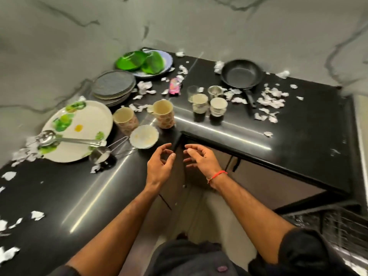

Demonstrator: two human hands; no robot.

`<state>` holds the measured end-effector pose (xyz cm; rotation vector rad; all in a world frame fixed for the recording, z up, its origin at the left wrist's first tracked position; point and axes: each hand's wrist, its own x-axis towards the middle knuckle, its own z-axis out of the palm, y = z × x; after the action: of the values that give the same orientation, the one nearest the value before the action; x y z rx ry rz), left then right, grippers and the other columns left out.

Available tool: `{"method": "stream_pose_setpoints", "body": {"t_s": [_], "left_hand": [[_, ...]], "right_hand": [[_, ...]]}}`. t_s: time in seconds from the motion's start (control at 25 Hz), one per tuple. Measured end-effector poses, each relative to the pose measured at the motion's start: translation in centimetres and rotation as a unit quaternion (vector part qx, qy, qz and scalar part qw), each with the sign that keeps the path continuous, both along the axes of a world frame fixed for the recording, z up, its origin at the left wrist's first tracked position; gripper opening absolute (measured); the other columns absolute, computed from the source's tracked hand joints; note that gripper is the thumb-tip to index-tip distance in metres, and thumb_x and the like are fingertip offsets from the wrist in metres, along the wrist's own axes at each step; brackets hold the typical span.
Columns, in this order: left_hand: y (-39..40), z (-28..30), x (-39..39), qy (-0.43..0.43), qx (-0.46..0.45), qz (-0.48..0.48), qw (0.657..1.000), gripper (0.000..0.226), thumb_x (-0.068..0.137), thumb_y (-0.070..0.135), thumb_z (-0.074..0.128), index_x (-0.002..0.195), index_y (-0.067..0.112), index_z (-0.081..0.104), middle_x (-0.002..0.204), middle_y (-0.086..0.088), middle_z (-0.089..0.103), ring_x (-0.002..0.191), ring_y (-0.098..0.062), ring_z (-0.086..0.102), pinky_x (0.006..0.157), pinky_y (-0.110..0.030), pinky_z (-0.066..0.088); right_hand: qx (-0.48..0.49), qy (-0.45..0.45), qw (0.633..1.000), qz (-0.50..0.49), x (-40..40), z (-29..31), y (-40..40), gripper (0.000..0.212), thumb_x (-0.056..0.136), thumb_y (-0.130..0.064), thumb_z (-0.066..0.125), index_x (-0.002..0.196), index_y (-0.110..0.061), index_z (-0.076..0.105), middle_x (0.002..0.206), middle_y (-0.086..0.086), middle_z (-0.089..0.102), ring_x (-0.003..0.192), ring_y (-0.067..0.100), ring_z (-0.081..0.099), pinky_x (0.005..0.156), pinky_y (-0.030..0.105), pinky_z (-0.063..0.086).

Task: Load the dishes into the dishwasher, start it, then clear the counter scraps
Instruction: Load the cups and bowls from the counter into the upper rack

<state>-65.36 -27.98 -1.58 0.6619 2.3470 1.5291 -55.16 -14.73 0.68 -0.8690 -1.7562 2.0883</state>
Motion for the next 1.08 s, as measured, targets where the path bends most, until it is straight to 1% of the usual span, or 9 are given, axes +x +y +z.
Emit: {"method": "stream_pose_setpoints", "body": {"t_s": [0.08, 0.2, 0.32, 0.4, 0.48, 0.64, 0.8, 0.96, 1.08], "left_hand": [[-2.9, -0.1, -2.8, 0.005, -0.004, 0.049, 0.999, 0.033, 0.093, 0.023, 0.07, 0.123, 0.034, 0.063, 0.097, 0.015, 0.068, 0.072, -0.001, 0.061, 0.065, -0.017, 0.05], [-6.6, -0.1, -6.4, 0.065, -0.045, 0.115, 0.99, 0.036, 0.091, 0.017, 0.07, 0.126, 0.024, 0.064, 0.111, 0.004, 0.067, 0.092, -0.012, 0.063, 0.086, -0.036, 0.054], [-9.7, -0.3, -9.9, 0.173, -0.242, 0.147, 0.943, 0.05, 0.088, 0.027, 0.07, 0.136, 0.028, 0.056, 0.142, -0.002, 0.05, 0.127, -0.032, 0.043, 0.108, -0.052, 0.037], [-11.2, -0.3, -11.9, 0.154, -0.343, 0.134, 0.917, 0.063, 0.088, 0.037, 0.07, 0.145, 0.03, 0.045, 0.156, -0.001, 0.033, 0.137, -0.035, 0.029, 0.111, -0.056, 0.027], [-12.3, -0.7, -13.2, 0.117, -0.389, 0.117, 0.906, 0.069, 0.089, 0.041, 0.07, 0.149, 0.03, 0.038, 0.161, -0.001, 0.023, 0.14, -0.038, 0.023, 0.111, -0.059, 0.025], [-13.2, -1.4, -14.1, 0.127, -0.384, 0.114, 0.907, 0.061, 0.092, 0.024, 0.07, 0.146, 0.028, 0.044, 0.156, -0.008, 0.03, 0.137, -0.041, 0.025, 0.108, -0.062, 0.034], [-13.5, -1.7, -14.2, 0.121, -0.295, 0.125, 0.94, 0.042, 0.093, 0.011, 0.067, 0.133, 0.019, 0.057, 0.147, -0.015, 0.037, 0.133, -0.045, 0.034, 0.108, -0.058, 0.04], [-14.0, -0.7, -12.9, 0.176, -0.245, 0.129, 0.945, 0.027, 0.096, 0.019, 0.064, 0.122, 0.011, 0.064, 0.137, -0.015, 0.051, 0.123, -0.04, 0.042, 0.103, -0.049, 0.041], [-13.9, 1.6, -11.6, 0.208, -0.218, 0.124, 0.945, 0.028, 0.095, 0.028, 0.065, 0.121, 0.02, 0.063, 0.125, -0.007, 0.062, 0.116, -0.032, 0.044, 0.091, -0.046, 0.046]], "right_hand": [[-0.007, 0.0, 1.0, 0.029, -3.5, 0.2, -2.0, 0.015, 0.098, -0.017, 0.059, 0.109, -0.022, 0.067, 0.108, 0.008, 0.071, 0.084, 0.02, 0.072, 0.071, 0.031, 0.06], [-0.012, -0.01, 0.998, 0.061, -6.7, 0.1, -3.9, 0.015, 0.097, -0.021, 0.061, 0.11, -0.025, 0.067, 0.111, 0.007, 0.07, 0.093, 0.024, 0.072, 0.077, 0.036, 0.06], [-0.006, -0.026, 0.996, 0.084, -7.9, 0.0, -4.6, 0.017, 0.097, -0.021, 0.06, 0.113, -0.022, 0.067, 0.109, 0.005, 0.071, 0.093, 0.025, 0.072, 0.078, 0.036, 0.061], [0.004, -0.036, 0.995, 0.089, -8.3, 0.1, -4.6, 0.021, 0.098, -0.021, 0.058, 0.117, -0.019, 0.066, 0.109, 0.005, 0.072, 0.093, 0.025, 0.072, 0.079, 0.038, 0.061], [0.009, -0.043, 0.995, 0.084, -8.7, 0.3, -4.5, 0.022, 0.099, -0.021, 0.057, 0.118, -0.017, 0.066, 0.108, 0.005, 0.072, 0.093, 0.025, 0.072, 0.08, 0.039, 0.061], [0.008, -0.04, 0.996, 0.079, -9.2, 0.5, -4.5, 0.022, 0.099, -0.021, 0.057, 0.118, -0.015, 0.066, 0.107, 0.007, 0.072, 0.091, 0.024, 0.071, 0.079, 0.038, 0.061], [0.021, -0.044, 0.995, 0.085, -8.8, 0.3, -4.4, 0.021, 0.099, -0.023, 0.056, 0.116, -0.019, 0.067, 0.105, 0.004, 0.073, 0.094, 0.025, 0.071, 0.08, 0.039, 0.061], [0.043, -0.031, 0.994, 0.092, -7.9, 0.4, -4.1, 0.021, 0.1, -0.023, 0.056, 0.117, -0.022, 0.067, 0.106, 0.002, 0.073, 0.095, 0.025, 0.071, 0.079, 0.037, 0.061], [0.104, 0.009, 0.989, 0.104, -7.0, 0.9, -3.9, 0.029, 0.096, -0.021, 0.061, 0.125, -0.028, 0.062, 0.117, -0.002, 0.068, 0.097, 0.02, 0.069, 0.081, 0.037, 0.06]]}}
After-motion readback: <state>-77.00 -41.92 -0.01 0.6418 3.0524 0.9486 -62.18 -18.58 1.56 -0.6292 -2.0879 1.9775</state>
